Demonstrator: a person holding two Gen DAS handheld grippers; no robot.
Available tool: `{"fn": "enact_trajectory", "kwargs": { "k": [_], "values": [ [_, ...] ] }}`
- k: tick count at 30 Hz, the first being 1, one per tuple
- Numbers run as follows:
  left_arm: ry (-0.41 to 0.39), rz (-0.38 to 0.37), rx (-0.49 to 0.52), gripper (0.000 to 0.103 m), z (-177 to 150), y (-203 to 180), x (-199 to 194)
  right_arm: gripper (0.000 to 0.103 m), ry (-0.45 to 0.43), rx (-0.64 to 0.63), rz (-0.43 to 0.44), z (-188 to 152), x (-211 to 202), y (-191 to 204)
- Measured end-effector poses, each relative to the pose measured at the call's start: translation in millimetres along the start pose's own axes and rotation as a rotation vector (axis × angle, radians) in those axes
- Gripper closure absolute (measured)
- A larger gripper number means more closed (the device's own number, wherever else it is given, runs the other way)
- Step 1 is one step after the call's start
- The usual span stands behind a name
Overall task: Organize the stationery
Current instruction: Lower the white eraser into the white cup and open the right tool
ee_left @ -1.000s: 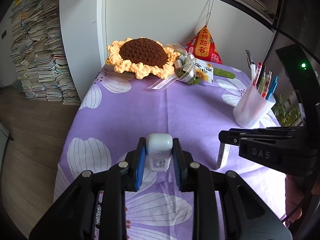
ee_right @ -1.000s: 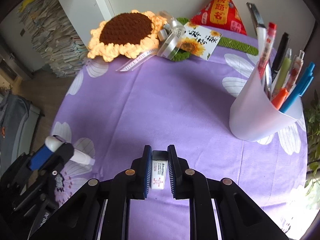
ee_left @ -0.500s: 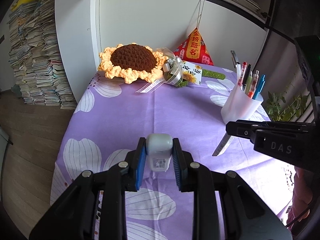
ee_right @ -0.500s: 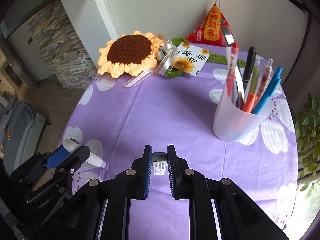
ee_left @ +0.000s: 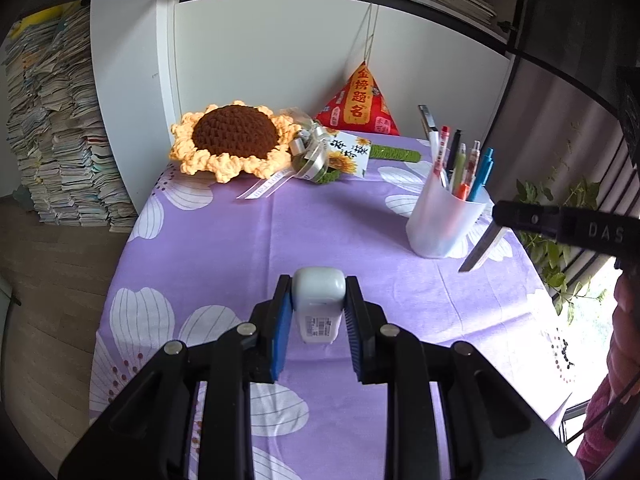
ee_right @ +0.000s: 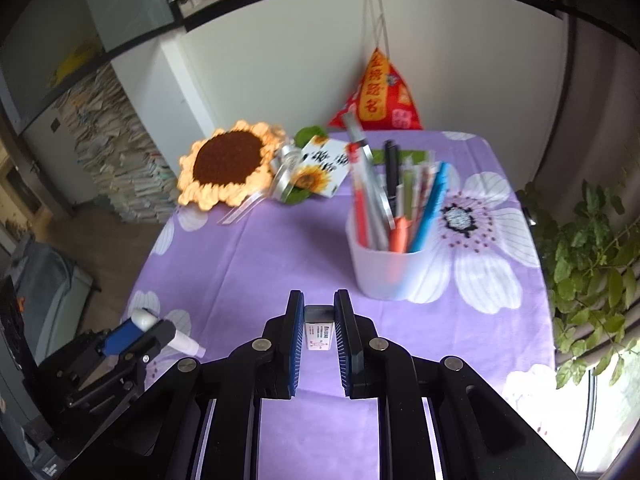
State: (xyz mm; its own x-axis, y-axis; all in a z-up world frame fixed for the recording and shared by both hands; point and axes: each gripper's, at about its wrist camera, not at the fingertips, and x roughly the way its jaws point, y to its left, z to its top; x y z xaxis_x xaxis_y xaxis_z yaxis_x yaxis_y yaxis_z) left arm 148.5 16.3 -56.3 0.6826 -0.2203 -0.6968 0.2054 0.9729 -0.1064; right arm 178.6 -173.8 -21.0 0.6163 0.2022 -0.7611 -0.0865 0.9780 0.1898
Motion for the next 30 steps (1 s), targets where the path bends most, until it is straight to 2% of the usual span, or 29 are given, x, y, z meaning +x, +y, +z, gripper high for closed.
{"fn": "enact_trajectory", "kwargs": {
  "k": [13, 23, 30],
  "values": [
    [0.004, -0.012, 0.016, 0.079, -1, -18, -6, 0.087, -0.078, 0.082, -0.070, 22, -19, -41],
    [-0.002, -0.005, 0.028, 0.079, -2, -24, -12, 0.087, -0.147, 0.059, -0.085, 50, -11, -33],
    [-0.002, 0.001, 0.022, 0.079, -2, -20, -12, 0.087, -0.101, 0.087, -0.088, 58, 20, -34]
  ]
}}
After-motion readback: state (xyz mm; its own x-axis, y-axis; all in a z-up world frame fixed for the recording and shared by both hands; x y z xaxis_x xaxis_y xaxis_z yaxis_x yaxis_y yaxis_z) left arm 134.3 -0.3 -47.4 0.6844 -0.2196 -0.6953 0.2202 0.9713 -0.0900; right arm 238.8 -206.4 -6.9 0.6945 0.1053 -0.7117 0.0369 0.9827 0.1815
